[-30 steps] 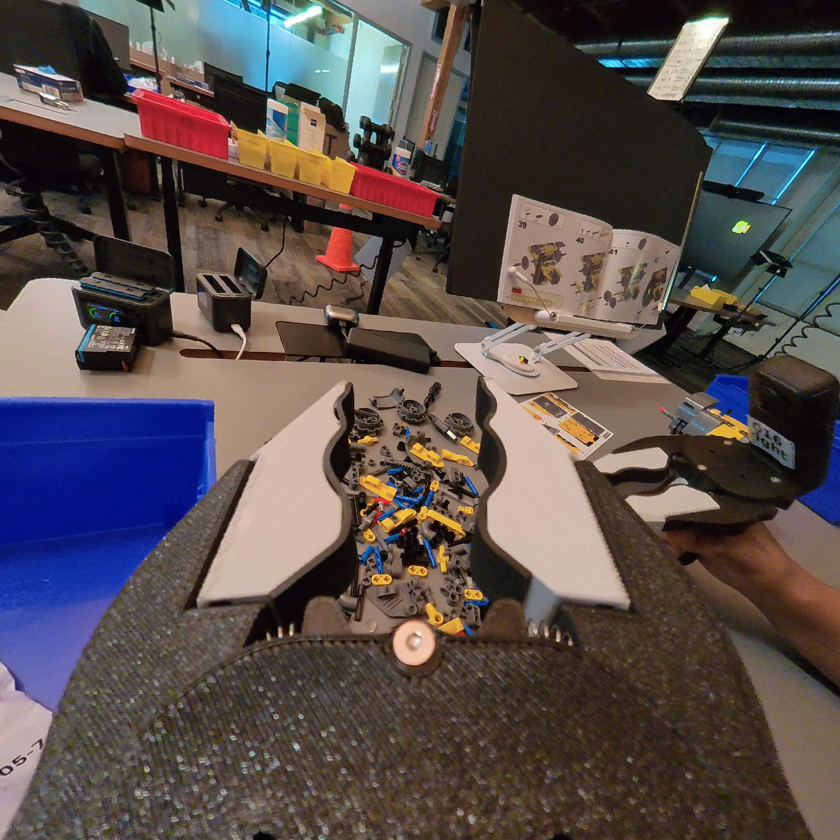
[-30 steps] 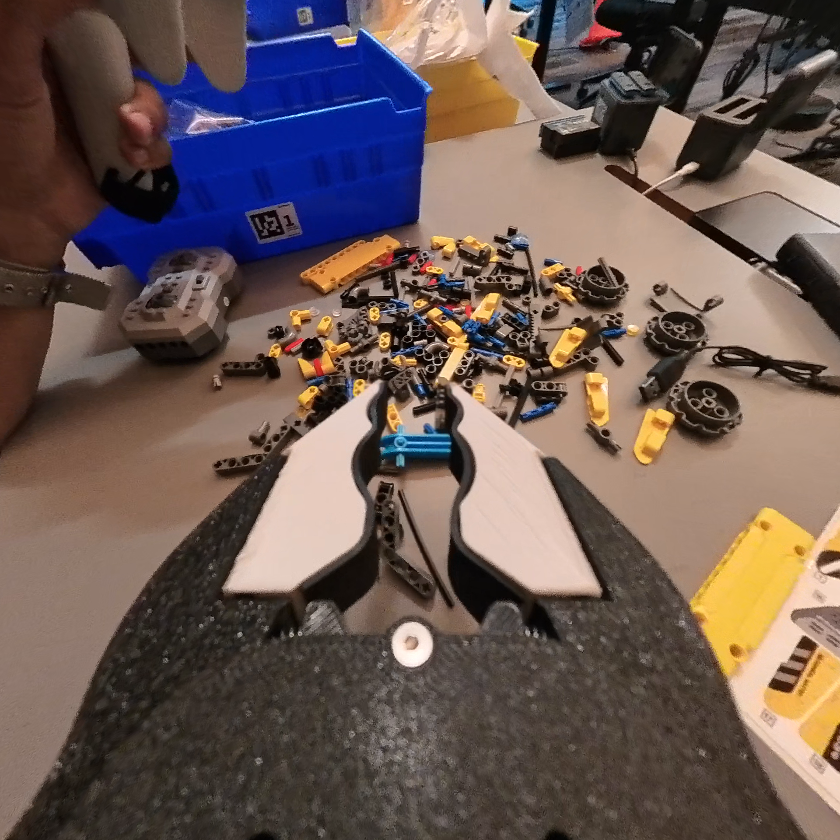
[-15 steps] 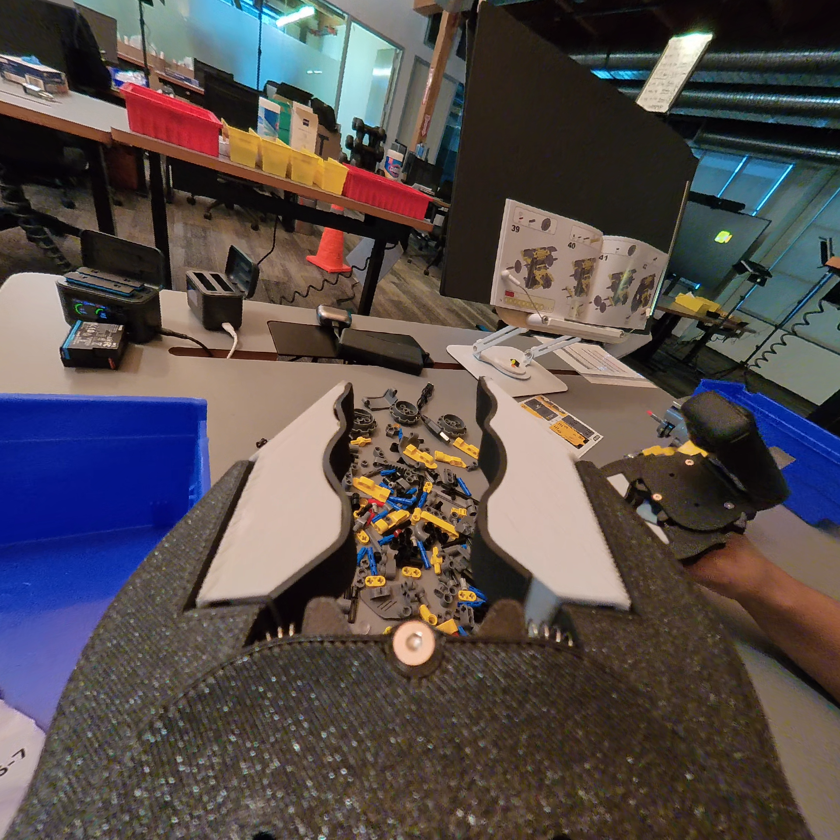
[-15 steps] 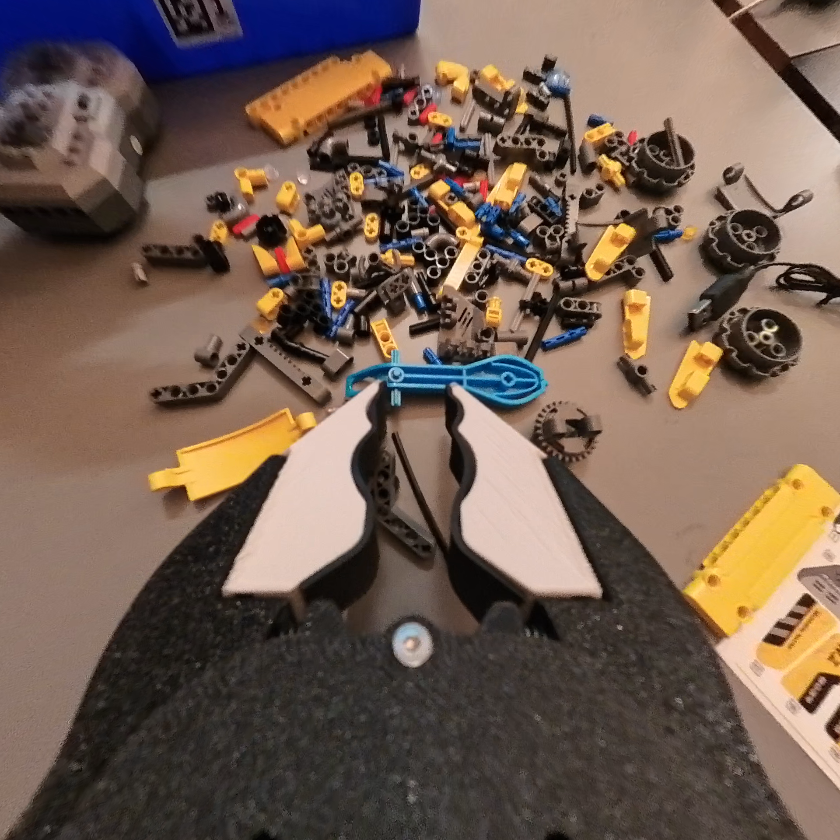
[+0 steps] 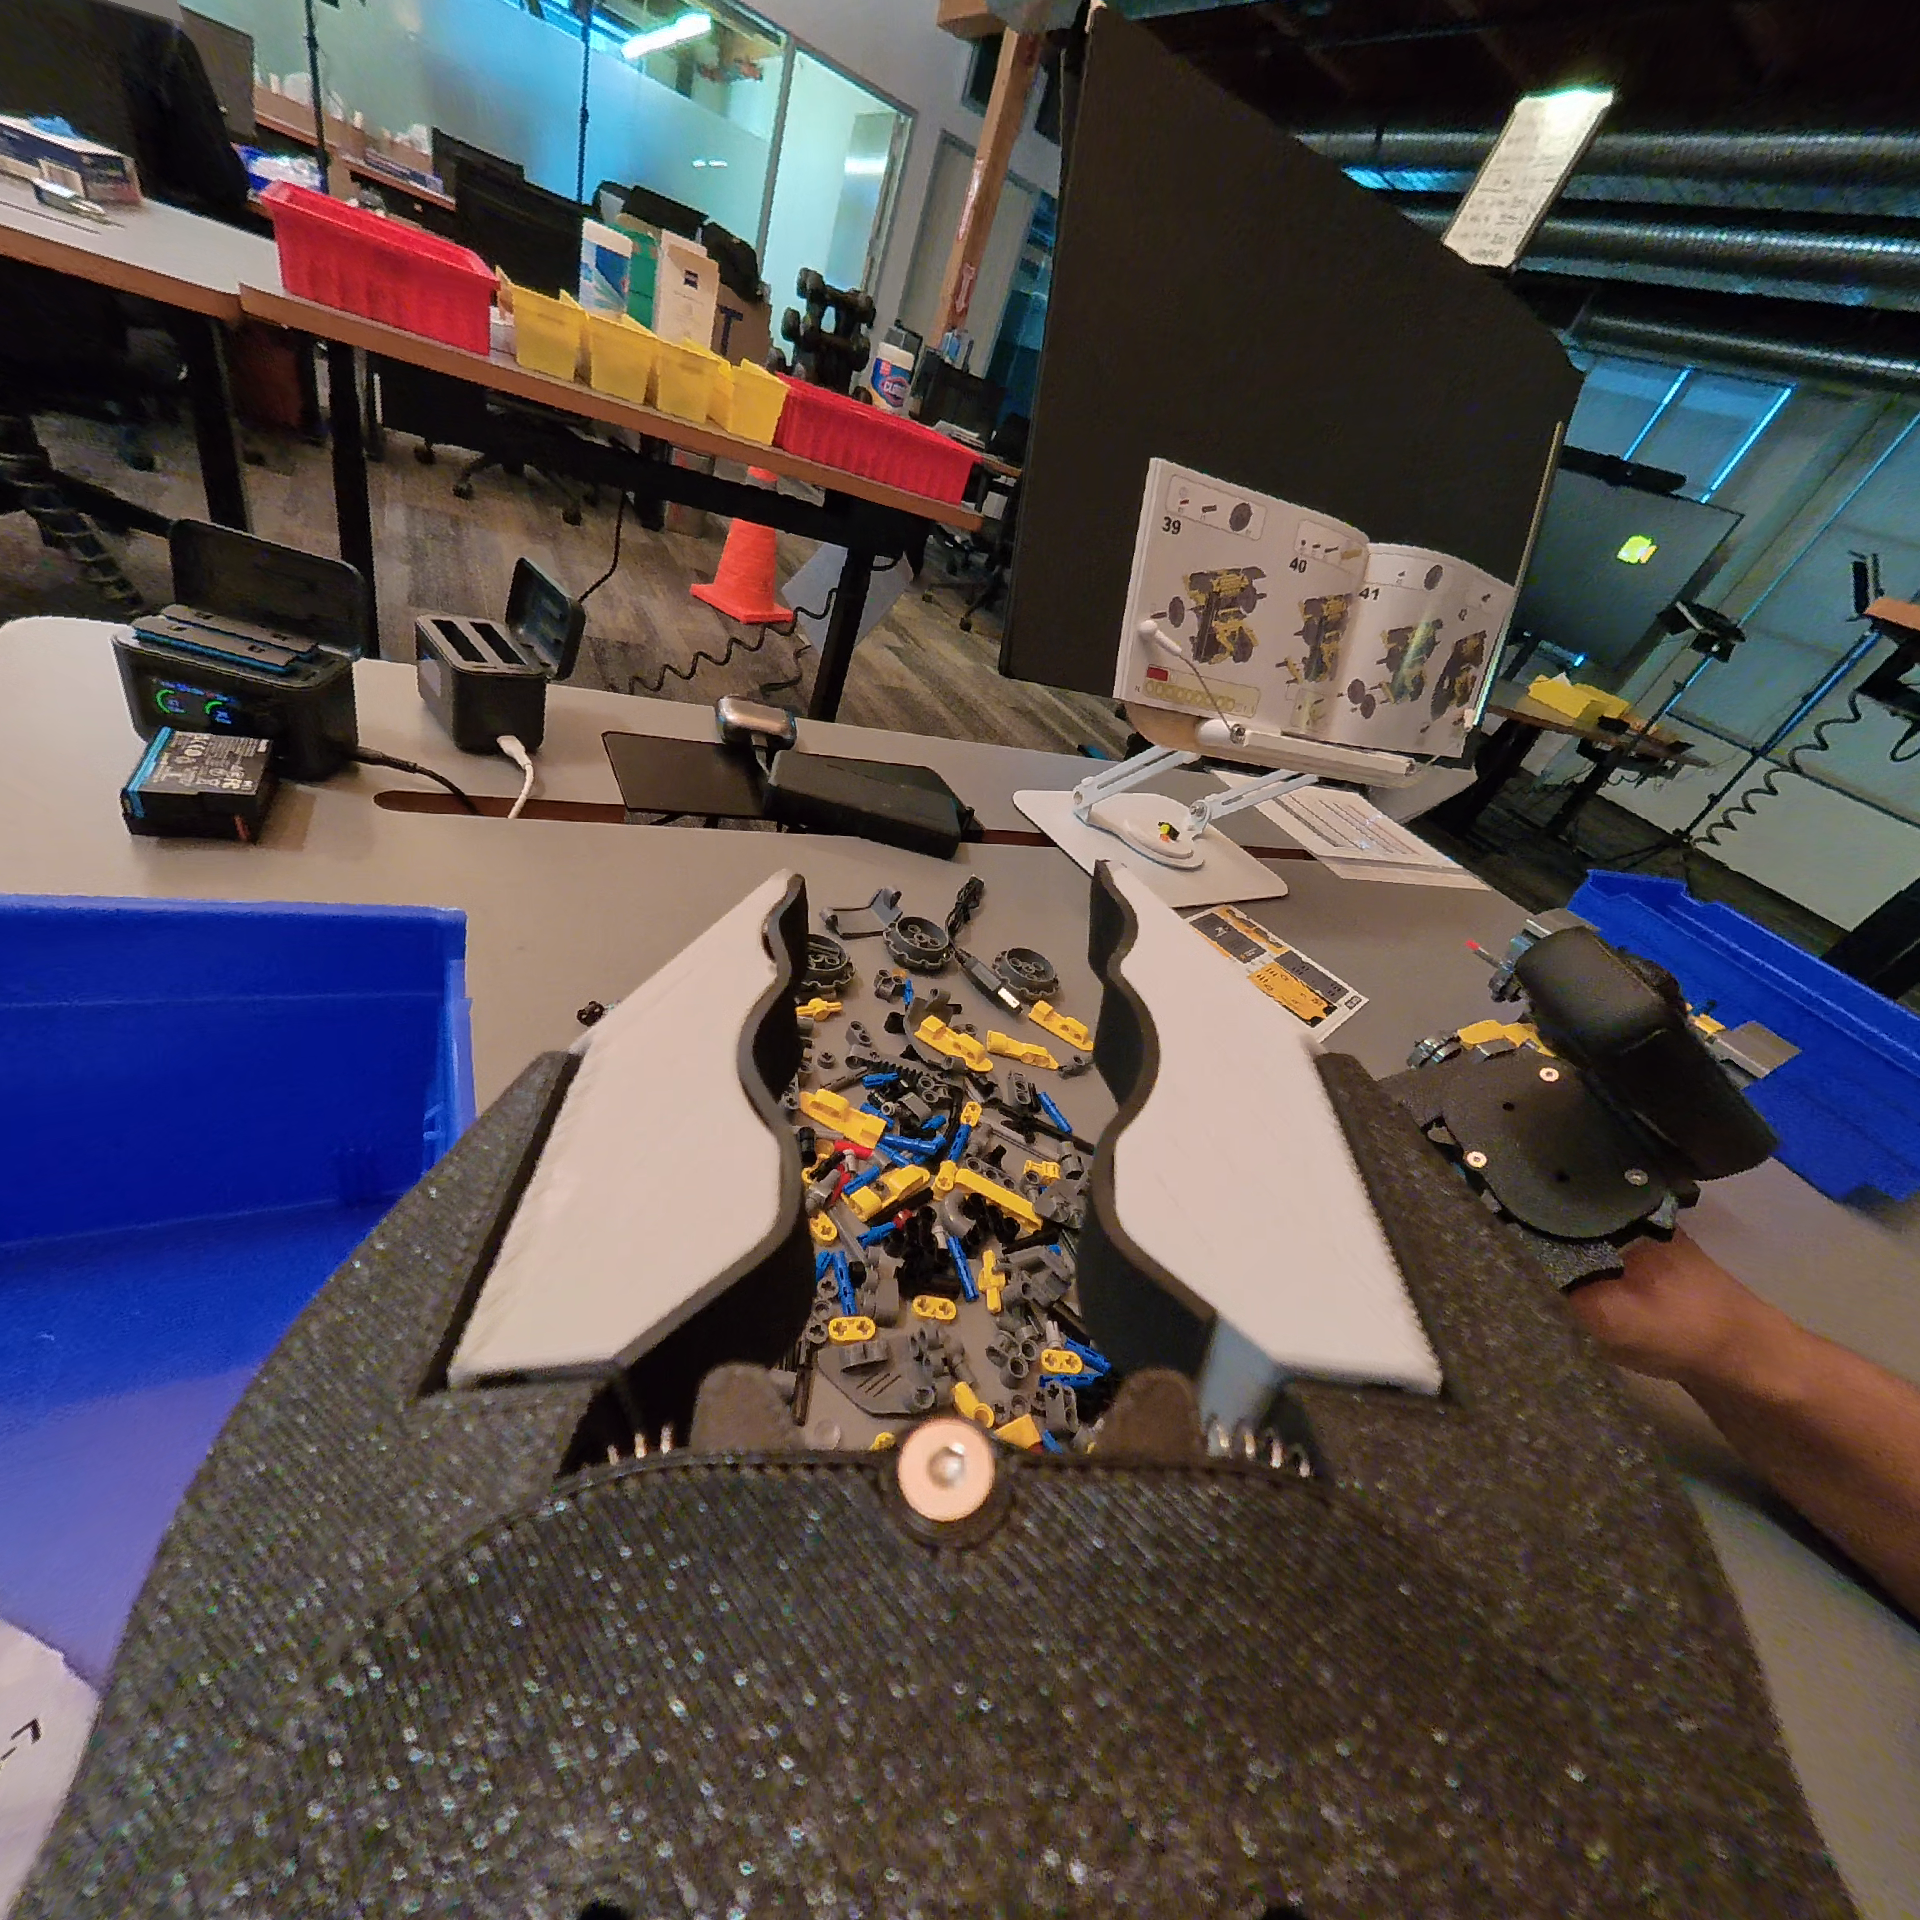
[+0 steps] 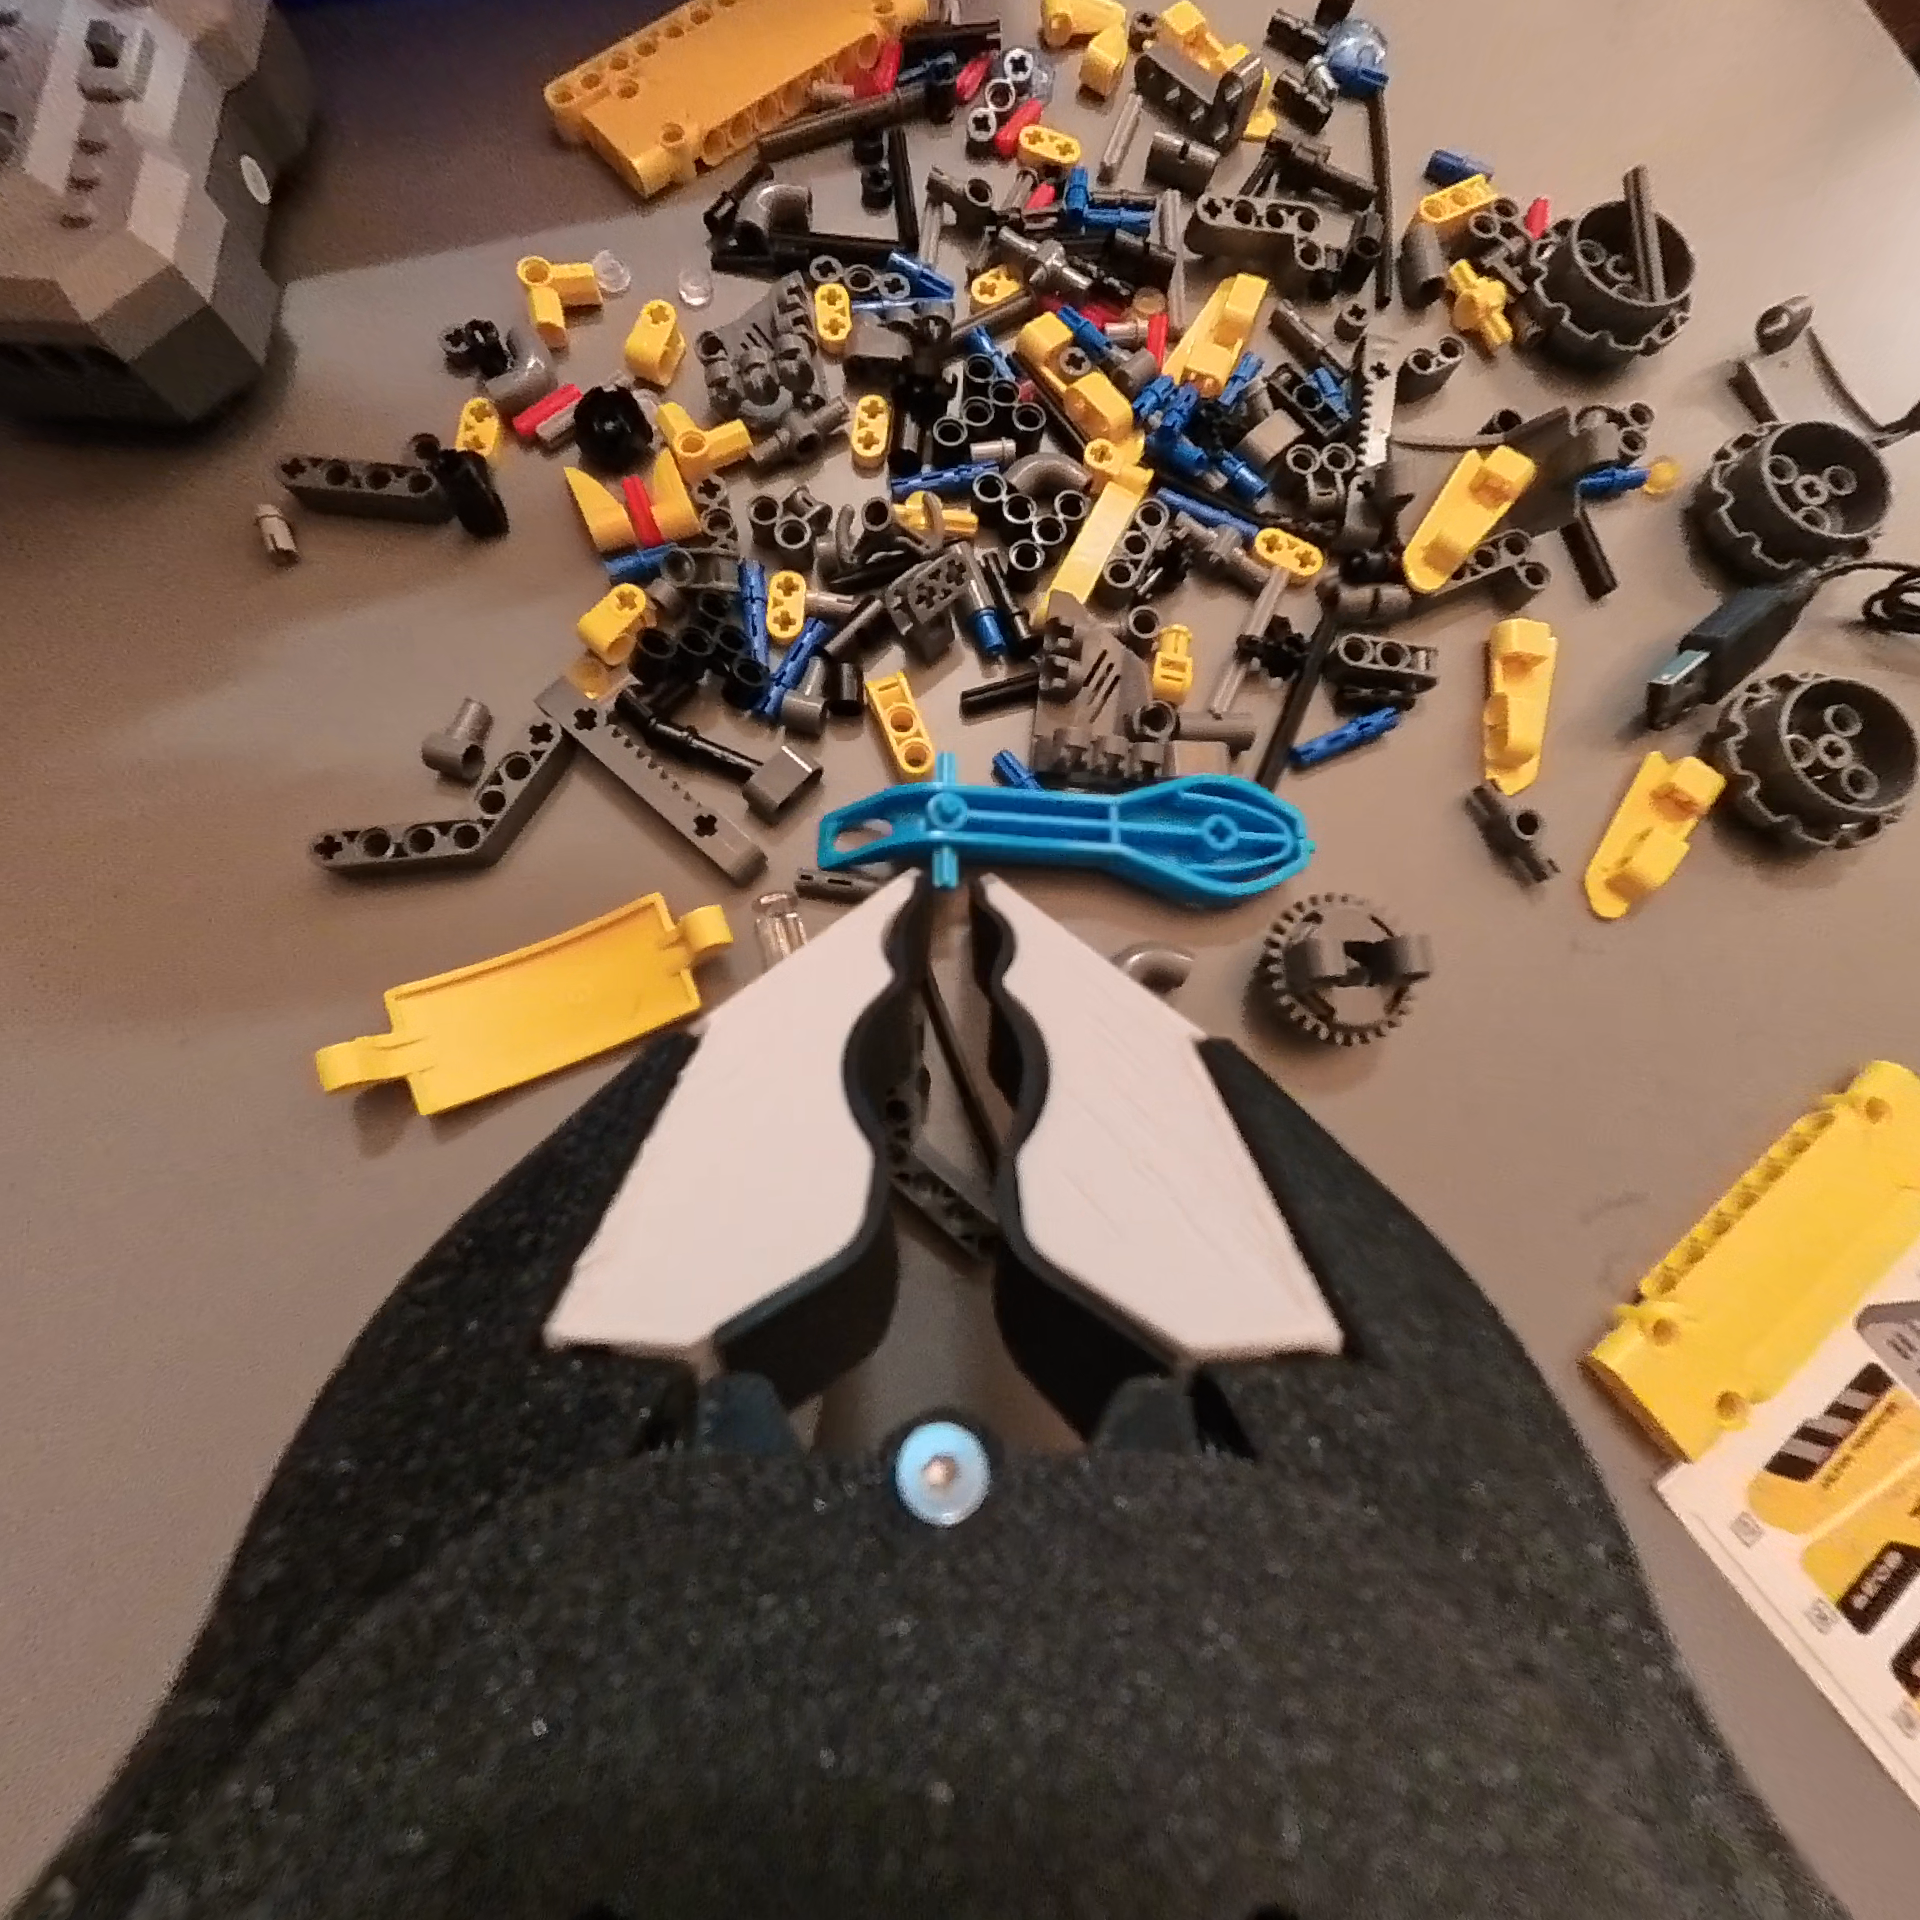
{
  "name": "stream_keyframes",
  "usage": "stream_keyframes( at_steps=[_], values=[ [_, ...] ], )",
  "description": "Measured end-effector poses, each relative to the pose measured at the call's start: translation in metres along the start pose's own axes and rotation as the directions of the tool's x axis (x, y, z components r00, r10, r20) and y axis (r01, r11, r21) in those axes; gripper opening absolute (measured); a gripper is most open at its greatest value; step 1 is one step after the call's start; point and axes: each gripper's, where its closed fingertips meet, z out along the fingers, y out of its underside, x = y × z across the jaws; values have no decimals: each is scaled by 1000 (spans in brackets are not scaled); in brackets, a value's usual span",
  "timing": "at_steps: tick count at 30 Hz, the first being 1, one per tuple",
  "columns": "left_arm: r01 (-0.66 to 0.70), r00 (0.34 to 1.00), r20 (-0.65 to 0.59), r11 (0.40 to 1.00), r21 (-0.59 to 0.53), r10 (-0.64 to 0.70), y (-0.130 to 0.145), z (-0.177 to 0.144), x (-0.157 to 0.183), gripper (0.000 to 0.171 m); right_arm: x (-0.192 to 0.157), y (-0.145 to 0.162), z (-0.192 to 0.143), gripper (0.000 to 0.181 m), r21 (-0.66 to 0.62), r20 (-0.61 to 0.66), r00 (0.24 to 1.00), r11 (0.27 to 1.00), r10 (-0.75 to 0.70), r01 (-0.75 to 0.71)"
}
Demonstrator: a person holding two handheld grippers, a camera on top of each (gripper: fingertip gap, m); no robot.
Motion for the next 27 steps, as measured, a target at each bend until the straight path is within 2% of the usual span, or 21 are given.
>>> stream_keyframes(
  at_steps=[9,18,27],
  values=[
    [-3,1000,-7,1000,-1,3,0,1,3,54,28,-15,-23,3,115,-85,995,992,57,-47],
    [1,1000,-8,1000,-4,-1,1,1,2,54,28,-9,-17,4,86,-80,995,995,56,-49],
    [10,1000,-10,1000,-3,-10,2,1,0,54,23,-1,-9,4,56,-24,995,994,92,-90]
  ],
)
